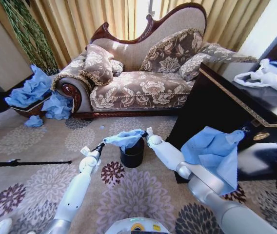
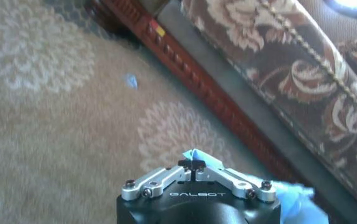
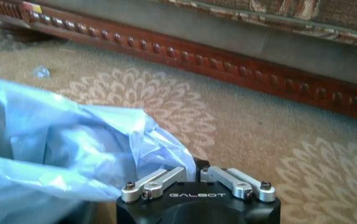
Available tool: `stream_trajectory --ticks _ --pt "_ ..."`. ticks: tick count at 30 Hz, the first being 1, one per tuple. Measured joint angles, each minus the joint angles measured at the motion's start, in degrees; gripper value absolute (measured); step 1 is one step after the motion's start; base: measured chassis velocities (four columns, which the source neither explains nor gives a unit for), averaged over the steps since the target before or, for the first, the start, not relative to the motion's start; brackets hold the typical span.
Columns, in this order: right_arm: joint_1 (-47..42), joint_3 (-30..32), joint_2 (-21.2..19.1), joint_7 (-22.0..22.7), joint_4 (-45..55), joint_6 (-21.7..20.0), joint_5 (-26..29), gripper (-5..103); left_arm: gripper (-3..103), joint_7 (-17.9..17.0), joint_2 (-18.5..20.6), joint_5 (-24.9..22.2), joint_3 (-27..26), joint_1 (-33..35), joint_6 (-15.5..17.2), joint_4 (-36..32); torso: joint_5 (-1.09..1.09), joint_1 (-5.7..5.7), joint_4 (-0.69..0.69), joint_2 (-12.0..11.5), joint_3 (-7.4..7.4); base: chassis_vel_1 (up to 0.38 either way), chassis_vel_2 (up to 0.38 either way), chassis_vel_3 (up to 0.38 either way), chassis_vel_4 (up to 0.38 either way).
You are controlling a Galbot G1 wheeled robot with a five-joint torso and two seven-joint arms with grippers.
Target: Place a garbage bag over the trash bin.
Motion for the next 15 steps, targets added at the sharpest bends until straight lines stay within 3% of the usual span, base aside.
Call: stream_trajectory --ticks 5,15 --pt "-0.4 -0.7 -0.8 0.1 1.0 0.5 -0.2 0 0 0.3 -0.6 0.9 0.0 2.6 0.0 -1.5 0.0 0.0 0.07 0.0 0.0 0.0 0.0 0.0 0.0" --pt "-2.2 -2.9 -3.3 0.1 4.7 0.8 0.8 0 0 0.4 -1.0 1.5 0.0 6.7 0.1 -4.9 0.01 0.0 0.06 0.0 -0.01 0.0 0.0 0.0 0.0"
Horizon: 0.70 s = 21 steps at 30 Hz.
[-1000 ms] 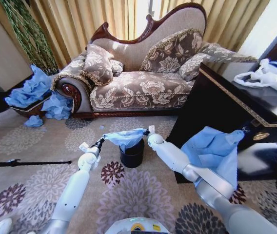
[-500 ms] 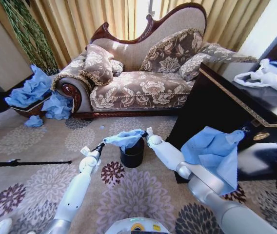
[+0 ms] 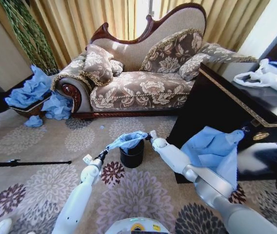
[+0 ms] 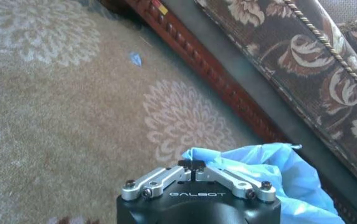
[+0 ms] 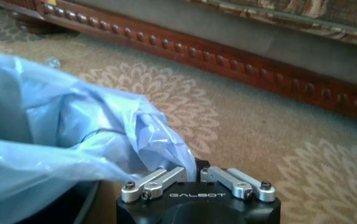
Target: Place a garbage bag over the trash bin.
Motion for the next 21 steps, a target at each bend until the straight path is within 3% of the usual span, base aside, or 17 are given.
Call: stream_trajectory --ticks 9,21 --pt "-1.9 -2.5 -3.9 0.6 5.3 -0.4 1.8 0 0 0.0 -0.1 0.5 0.7 1.1 0.1 -2.1 0.0 0.0 -0.01 0.0 0.0 0.0 0.0 0.0 0.0" --pt "-7.0 -2.5 -7.6 6.1 13.9 -1.6 6.5 0 0 1.4 -0.9 4.6 1.5 3.7 0.0 -3.0 0.0 0.0 -0.01 0.0 0.0 0.0 0.0 0.0 0.0"
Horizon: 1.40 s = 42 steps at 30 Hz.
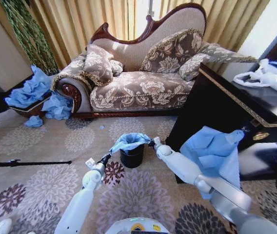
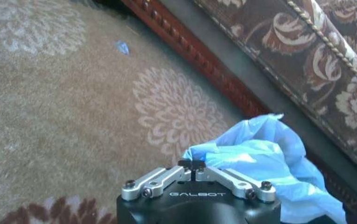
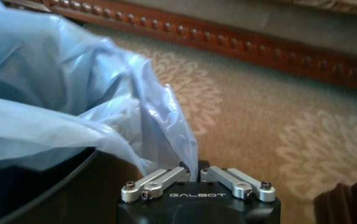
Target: Place a garbage bag over the trash bin.
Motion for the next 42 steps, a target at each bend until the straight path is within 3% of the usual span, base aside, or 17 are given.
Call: stream_trajectory --ticks 10,29,38,42 --pt "-3.3 -0.1 -1.7 2.2 4.8 -0.5 0.8 0 0 2.0 0.2 3.1 0.3 2.2 -0.3 -0.6 0.0 0.0 -0.01 0.0 0.0 0.0 0.0 0.0 0.0" --pt "-7.9 0.2 -3.4 5.7 10.4 -0.7 -0.3 0 0 8.9 1.7 13.6 0.9 5.8 -2.0 0.7 0.0 0.01 -0.01 0.0 0.01 0.0 0.0 0.0 0.0" --pt "-7.9 0.2 -3.3 6.9 11.0 -0.6 -0.6 0 0 8.4 1.5 12.9 0.8 6.6 -1.9 -1.2 -0.01 0.01 -0.01 0.0 0.0 0.0 0.0 0.0 0.0" --pt "-8.4 0.8 -2.9 7.0 10.4 -0.4 -1.0 0 -1 7.1 1.4 7.8 0.4 6.9 0.2 -3.4 -0.01 0.01 0.0 0.0 0.01 0.0 0.0 0.0 0.0"
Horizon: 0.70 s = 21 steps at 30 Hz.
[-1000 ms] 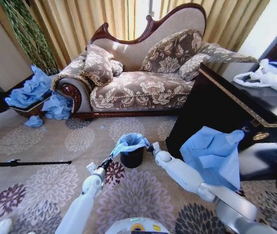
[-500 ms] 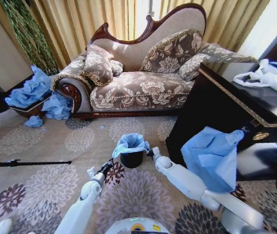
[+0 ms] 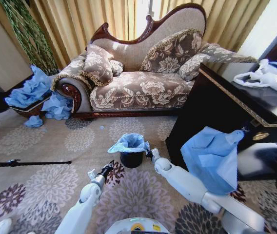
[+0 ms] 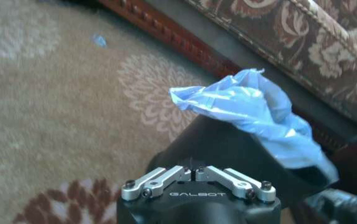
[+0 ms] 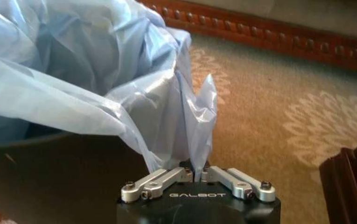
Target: Place a garbage bag over the trash bin.
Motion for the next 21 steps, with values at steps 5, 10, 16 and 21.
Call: stream_trajectory --ticks 5,10,16,21 --pt "-0.9 0.9 0.3 0.4 0.0 0.1 -0.3 0 15 0.3 0.5 -13.9 -0.8 0.3 7.3 -3.7 0.0 0.0 -0.01 0.0 0.0 0.0 0.0 0.0 0.0" --pt "-1.4 2.2 1.1 0.6 -0.3 0.1 -0.8 0 36 0.4 0.4 -23.7 -1.0 -1.9 9.9 -3.1 0.0 0.0 -0.01 0.0 0.0 0.0 0.0 0.0 0.0" --pt "-1.5 2.5 1.5 0.8 -0.4 0.0 -0.9 0 58 -3.1 -1.0 -28.4 -1.5 -2.8 8.8 -2.6 -0.01 0.0 -0.01 0.0 0.0 0.0 0.0 0.0 0.0" --pt "-1.6 2.7 1.5 0.9 -0.3 0.0 -0.9 0 80 -4.5 -1.6 -28.2 -2.5 -1.6 7.6 -3.4 -0.01 0.0 0.0 0.0 0.0 0.0 0.0 0.0 0.0"
